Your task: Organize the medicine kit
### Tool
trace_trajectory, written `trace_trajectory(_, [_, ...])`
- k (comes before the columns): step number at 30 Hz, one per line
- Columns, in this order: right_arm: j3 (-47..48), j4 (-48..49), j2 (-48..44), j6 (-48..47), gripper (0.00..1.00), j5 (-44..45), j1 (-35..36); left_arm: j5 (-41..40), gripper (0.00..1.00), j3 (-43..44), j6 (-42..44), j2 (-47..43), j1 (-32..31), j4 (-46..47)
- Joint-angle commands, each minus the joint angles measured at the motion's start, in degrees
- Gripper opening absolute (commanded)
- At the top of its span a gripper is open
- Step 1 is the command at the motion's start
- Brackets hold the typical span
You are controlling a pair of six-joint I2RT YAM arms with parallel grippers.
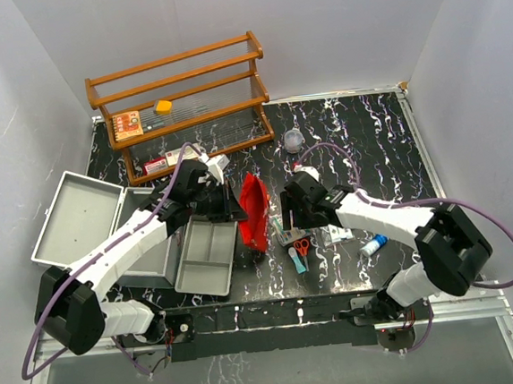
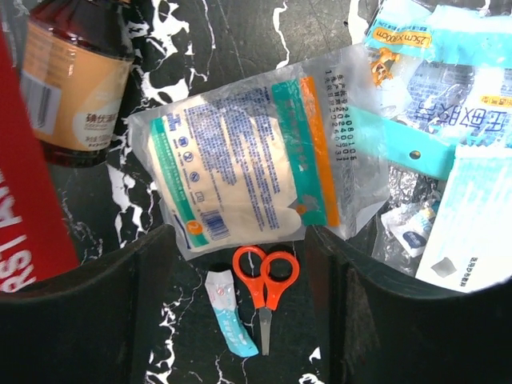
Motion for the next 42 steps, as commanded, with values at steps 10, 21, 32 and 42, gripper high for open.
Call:
trace_trajectory(10, [4.91,0.19,7.07,0.92,0.59,6.92,2.27,-2.94,0.00,1.41,0.55,-5.11,-0.28,-1.51])
trace_trajectory(21, [2.74,1.48,10.01,0.71,0.54,7.61,2.26,-2.25,0.00,1.00,0.89,-5.75,-0.28,-0.88])
trace_trajectory(32, [-0.24,6.16,7.62,1.53,0.13,2.00,2.25,-2.24,0.00,0.89,1.11,-6.25,-0.28,-0.84])
trace_trajectory(42, [-0.21,5.65,3.14,2.49,0.00,4.37,2.26,-2.28,0.00,1.05,0.76,-5.37,-0.28,-0.54])
